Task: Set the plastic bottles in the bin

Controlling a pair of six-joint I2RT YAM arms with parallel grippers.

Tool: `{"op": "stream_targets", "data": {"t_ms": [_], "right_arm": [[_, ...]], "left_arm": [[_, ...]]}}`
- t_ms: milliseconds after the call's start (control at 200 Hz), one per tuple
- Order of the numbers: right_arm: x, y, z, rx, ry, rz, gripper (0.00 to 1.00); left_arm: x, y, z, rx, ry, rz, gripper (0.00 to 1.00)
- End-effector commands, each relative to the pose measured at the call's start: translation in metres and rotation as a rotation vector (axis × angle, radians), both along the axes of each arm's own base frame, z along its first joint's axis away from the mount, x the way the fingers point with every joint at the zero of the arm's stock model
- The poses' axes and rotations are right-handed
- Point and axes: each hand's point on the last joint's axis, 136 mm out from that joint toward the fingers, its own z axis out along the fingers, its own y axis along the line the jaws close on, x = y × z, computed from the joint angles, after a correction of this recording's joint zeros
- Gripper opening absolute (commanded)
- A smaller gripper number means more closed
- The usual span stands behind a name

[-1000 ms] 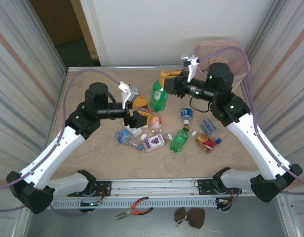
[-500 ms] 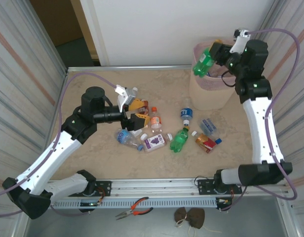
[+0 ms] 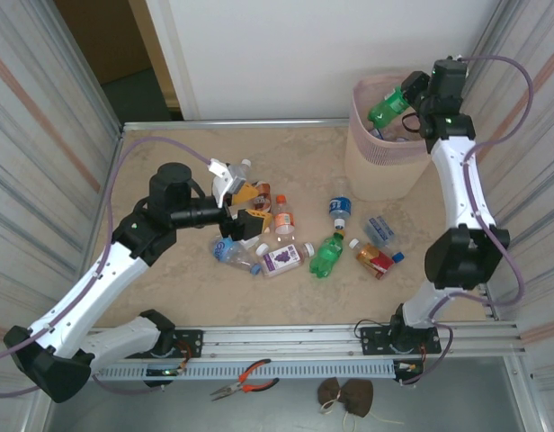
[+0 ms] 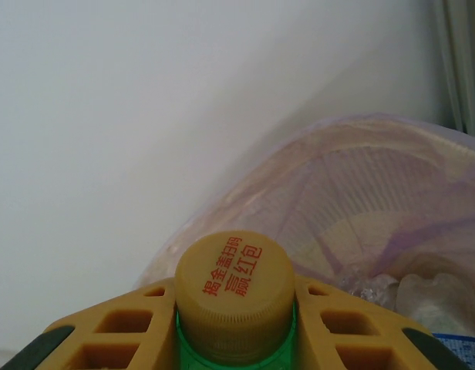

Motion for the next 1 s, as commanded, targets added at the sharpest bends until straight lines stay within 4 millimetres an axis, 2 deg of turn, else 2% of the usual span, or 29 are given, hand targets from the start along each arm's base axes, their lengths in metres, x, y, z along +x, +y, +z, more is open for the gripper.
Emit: {"op": "stream_targets", "data": {"t_ms": [0, 210, 386, 461, 541, 651, 721, 997], "right_arm": [[0.016, -0.015, -0.008, 0.122, 0.016, -0.15, 0.23], [0.046, -0.005, -0.059, 0.173, 0.121, -0.149, 0.26], [0.057, 0.008, -0.105, 0.2, 0.221, -0.141, 0.33], [0.058, 0.011, -0.12, 0.216, 0.253, -0.142, 0.36], [0.059, 0.01, -0.127, 0.221, 0.273, -0.146, 0.39], [0.056, 0.004, -0.118, 0.213, 0.277, -0.166, 0.54], [0.05, -0.002, -0.103, 0.199, 0.262, -0.173, 0.59], [0.017, -0.019, -0.038, 0.143, 0.177, -0.162, 0.61]], "left_arm": [[0.005, 0.003, -0.002, 0.0, 0.006, 0.038, 0.85], [0.006, 0.005, -0.009, 0.004, 0.04, 0.058, 0.85], [0.006, 0.008, -0.016, 0.008, 0.063, 0.08, 0.85], [0.006, 0.009, -0.019, 0.011, 0.07, 0.088, 0.85], [0.008, 0.012, -0.023, 0.016, 0.075, 0.109, 0.85], [0.011, 0.015, -0.025, 0.017, 0.091, 0.128, 0.85], [0.012, 0.017, -0.027, 0.02, 0.096, 0.136, 0.85], [0.028, 0.027, -0.04, 0.096, 0.115, 0.224, 0.85]]}}
